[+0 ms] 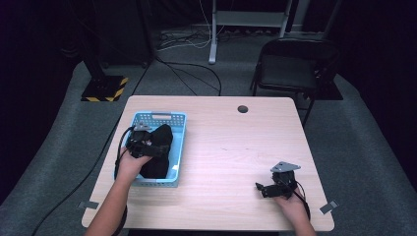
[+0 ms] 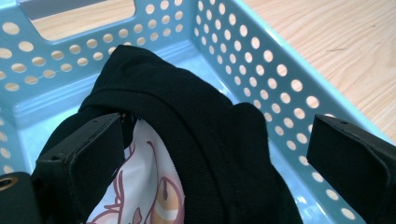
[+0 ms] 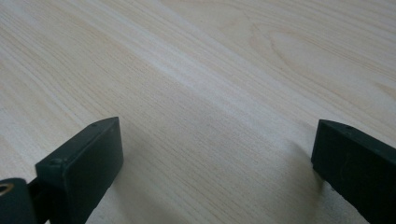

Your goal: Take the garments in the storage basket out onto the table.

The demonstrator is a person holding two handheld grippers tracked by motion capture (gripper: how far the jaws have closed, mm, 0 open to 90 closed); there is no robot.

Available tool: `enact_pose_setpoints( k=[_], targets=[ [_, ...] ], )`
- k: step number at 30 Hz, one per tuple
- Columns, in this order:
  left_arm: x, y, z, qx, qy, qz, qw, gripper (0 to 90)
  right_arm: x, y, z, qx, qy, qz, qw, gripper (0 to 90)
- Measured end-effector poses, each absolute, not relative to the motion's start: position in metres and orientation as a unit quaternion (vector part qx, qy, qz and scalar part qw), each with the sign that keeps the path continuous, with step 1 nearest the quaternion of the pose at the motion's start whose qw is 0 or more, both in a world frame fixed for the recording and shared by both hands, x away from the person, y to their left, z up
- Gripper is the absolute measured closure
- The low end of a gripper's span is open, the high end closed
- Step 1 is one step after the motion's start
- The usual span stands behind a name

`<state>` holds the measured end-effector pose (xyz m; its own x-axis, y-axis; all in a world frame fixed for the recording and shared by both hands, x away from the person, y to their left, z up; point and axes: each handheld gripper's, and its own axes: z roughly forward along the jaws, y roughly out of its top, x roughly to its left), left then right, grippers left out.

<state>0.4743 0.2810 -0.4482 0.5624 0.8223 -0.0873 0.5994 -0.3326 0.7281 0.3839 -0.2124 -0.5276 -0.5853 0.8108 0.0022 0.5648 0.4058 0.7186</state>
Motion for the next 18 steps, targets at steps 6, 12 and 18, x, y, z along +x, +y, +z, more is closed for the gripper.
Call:
enact_pose_setpoints(
  k=[6,12,18],
  targets=[
    [0.4776,0.2813,-0.4504,0.803,0.446,0.146,0.368,4.0,0.3839,-0.2124,-0.5277,0.419,0.82,0.348,0.177,1.6],
    [0.481,0.2809,-0.4536,0.803,0.452,0.142,0.362,4.1,0.3839,-0.2124,-0.5276,0.419,0.82,0.348,0.177,1.5],
    [0.484,0.279,-0.4569,0.809,0.454,0.139,0.346,4.1,0.3839,-0.2124,-0.5276,0.42,0.82,0.348,0.177,1.6]
  ],
)
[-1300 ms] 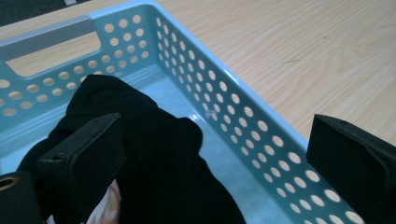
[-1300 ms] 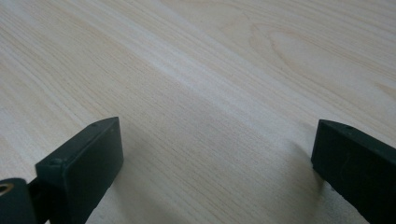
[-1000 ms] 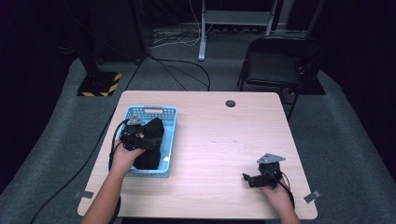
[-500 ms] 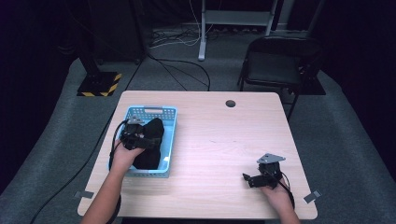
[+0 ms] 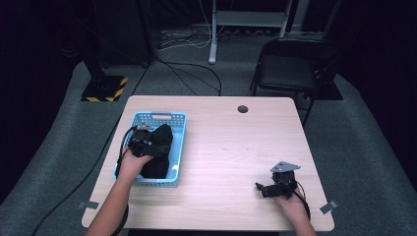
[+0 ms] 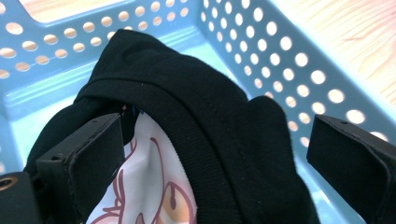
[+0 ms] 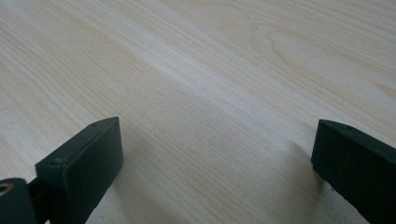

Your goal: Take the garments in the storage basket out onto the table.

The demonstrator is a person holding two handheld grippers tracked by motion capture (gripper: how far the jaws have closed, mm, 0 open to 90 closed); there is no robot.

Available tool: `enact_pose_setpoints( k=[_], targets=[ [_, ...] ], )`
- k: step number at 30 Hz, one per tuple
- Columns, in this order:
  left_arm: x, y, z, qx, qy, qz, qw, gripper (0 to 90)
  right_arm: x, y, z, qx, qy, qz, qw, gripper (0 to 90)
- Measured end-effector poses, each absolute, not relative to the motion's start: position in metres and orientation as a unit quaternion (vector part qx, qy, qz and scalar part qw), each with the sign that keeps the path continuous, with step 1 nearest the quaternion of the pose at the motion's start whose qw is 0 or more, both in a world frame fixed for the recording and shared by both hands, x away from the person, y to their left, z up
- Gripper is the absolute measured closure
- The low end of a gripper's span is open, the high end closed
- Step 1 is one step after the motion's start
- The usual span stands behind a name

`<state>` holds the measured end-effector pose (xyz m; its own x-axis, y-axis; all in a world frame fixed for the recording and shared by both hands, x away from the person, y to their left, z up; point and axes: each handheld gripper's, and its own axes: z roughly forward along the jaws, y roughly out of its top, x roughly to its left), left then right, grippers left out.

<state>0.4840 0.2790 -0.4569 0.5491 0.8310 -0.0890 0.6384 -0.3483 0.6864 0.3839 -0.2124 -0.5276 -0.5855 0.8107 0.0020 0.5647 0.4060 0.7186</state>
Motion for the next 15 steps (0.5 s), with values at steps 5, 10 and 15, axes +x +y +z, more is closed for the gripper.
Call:
enact_pose_setpoints(
  k=[5,10,15],
  targets=[
    [0.4868,0.2779,-0.4606,0.811,0.46,0.132,0.337,4.1,0.3839,-0.2124,-0.5276,0.42,0.82,0.348,0.177,1.6],
    [0.4906,0.279,-0.4645,0.81,0.472,0.122,0.325,4.1,0.3839,-0.2124,-0.5276,0.419,0.82,0.348,0.177,1.5],
    [0.4936,0.2775,-0.4676,0.814,0.473,0.116,0.315,4.9,0.3839,-0.2124,-0.5276,0.42,0.82,0.348,0.177,1.6]
  ],
)
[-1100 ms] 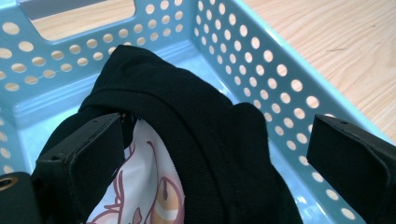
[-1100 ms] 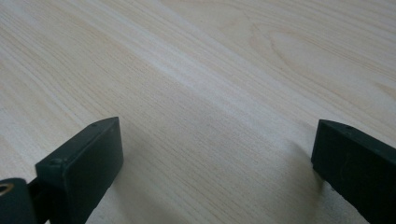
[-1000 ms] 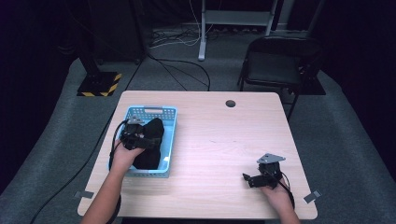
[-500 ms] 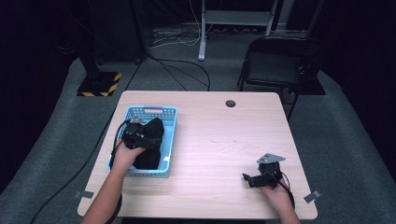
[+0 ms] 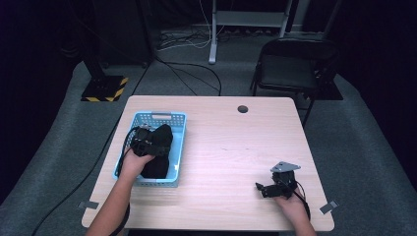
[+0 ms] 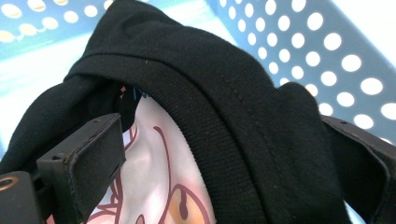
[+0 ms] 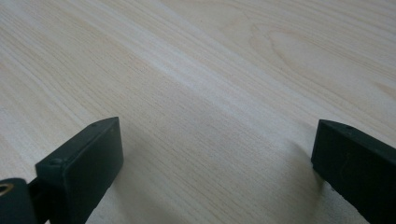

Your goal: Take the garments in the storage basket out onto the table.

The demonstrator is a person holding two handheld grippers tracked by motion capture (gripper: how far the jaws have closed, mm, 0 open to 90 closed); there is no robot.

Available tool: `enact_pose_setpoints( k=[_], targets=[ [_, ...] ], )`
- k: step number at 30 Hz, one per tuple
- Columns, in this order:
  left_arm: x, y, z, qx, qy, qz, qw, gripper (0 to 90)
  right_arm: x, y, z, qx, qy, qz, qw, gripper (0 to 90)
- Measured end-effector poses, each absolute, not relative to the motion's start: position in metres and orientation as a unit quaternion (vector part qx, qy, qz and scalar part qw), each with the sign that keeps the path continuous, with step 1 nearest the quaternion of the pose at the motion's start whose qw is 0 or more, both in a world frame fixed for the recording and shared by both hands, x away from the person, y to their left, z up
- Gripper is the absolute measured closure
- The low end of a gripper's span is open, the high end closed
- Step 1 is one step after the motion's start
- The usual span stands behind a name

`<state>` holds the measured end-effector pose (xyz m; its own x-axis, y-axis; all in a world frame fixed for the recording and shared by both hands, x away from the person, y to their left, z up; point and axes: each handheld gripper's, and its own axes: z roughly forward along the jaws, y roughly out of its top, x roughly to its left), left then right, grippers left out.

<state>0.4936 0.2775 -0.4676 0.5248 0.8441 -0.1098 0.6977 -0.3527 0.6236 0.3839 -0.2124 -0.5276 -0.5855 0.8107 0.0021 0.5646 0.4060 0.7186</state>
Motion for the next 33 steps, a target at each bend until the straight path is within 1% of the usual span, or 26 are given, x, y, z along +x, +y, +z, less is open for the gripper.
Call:
enact_pose_setpoints(
  k=[6,11,15,17,21,25,28,33],
  targets=[
    [0.494,0.275,-0.469,0.818,0.474,0.12,0.302,8.4,0.384,-0.212,-0.528,0.419,0.82,0.348,0.177,1.5],
    [0.495,0.273,-0.47,0.819,0.481,0.118,0.29,12.7,0.384,-0.212,-0.528,0.419,0.82,0.348,0.177,1.5],
    [0.496,0.269,-0.47,0.824,0.481,0.127,0.272,17.2,0.384,-0.212,-0.528,0.42,0.82,0.348,0.177,1.5],
    [0.496,0.268,-0.47,0.825,0.48,0.133,0.266,21.6,0.384,-0.212,-0.528,0.42,0.82,0.348,0.177,1.5],
    [0.492,0.268,-0.465,0.825,0.474,0.145,0.27,36.2,0.384,-0.212,-0.528,0.419,0.82,0.348,0.177,1.5],
    [0.489,0.269,-0.459,0.827,0.464,0.155,0.276,46.3,0.384,-0.212,-0.528,0.42,0.82,0.348,0.176,1.5],
    [0.486,0.272,-0.453,0.825,0.463,0.16,0.282,50.0,0.384,-0.212,-0.528,0.419,0.82,0.348,0.176,1.4],
    [0.483,0.274,-0.446,0.823,0.457,0.169,0.291,52.6,0.384,-0.212,-0.528,0.42,0.82,0.348,0.176,1.5]
  ],
)
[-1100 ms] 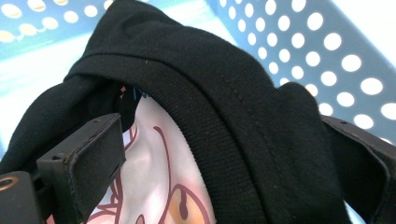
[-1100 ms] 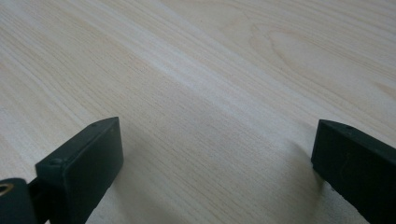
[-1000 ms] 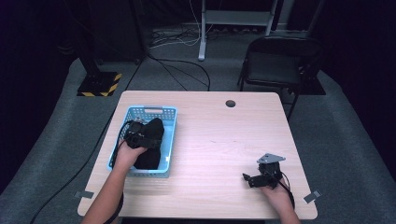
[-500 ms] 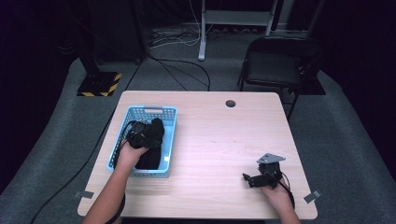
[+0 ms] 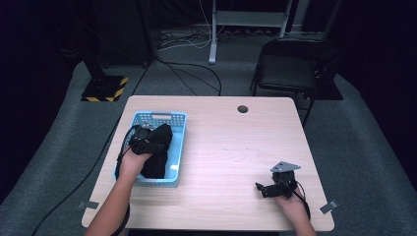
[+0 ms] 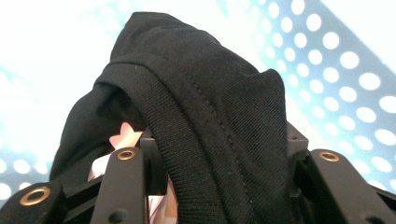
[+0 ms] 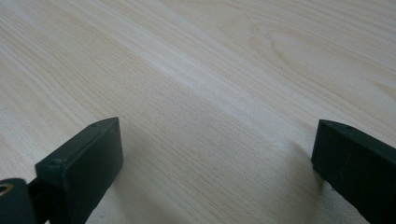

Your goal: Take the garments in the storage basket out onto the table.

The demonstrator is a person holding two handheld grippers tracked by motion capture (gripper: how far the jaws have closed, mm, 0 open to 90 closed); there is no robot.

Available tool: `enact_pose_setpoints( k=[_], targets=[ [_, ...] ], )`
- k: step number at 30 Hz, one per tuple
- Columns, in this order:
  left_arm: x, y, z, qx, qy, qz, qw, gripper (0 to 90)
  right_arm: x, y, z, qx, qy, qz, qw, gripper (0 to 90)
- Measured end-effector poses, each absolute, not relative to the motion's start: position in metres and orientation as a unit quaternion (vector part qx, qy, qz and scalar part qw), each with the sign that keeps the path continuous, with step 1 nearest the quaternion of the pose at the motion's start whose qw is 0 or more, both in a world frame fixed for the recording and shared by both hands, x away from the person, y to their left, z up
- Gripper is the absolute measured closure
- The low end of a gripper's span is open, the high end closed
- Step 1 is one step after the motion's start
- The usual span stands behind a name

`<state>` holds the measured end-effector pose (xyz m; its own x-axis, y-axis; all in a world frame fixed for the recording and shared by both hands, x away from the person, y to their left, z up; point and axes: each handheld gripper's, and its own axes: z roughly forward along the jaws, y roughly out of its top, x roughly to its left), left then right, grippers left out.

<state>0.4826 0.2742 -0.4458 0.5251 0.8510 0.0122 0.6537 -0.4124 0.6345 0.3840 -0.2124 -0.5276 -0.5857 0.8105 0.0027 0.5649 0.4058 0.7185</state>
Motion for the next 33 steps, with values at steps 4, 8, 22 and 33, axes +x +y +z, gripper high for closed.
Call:
enact_pose_setpoints(
  k=[4,8,22,33],
  targets=[
    [0.479,0.276,-0.438,0.821,0.453,0.175,0.301,52.9,0.384,-0.212,-0.528,0.419,0.82,0.348,0.177,1.4],
    [0.476,0.276,-0.427,0.823,0.444,0.184,0.302,52.7,0.384,-0.212,-0.528,0.42,0.82,0.348,0.176,1.5],
    [0.467,0.276,-0.399,0.822,0.425,0.203,0.321,52.3,0.384,-0.212,-0.528,0.42,0.819,0.348,0.176,1.5],
    [0.456,0.28,-0.376,0.82,0.409,0.216,0.336,51.8,0.384,-0.212,-0.528,0.419,0.82,0.348,0.177,1.5]
  ],
)
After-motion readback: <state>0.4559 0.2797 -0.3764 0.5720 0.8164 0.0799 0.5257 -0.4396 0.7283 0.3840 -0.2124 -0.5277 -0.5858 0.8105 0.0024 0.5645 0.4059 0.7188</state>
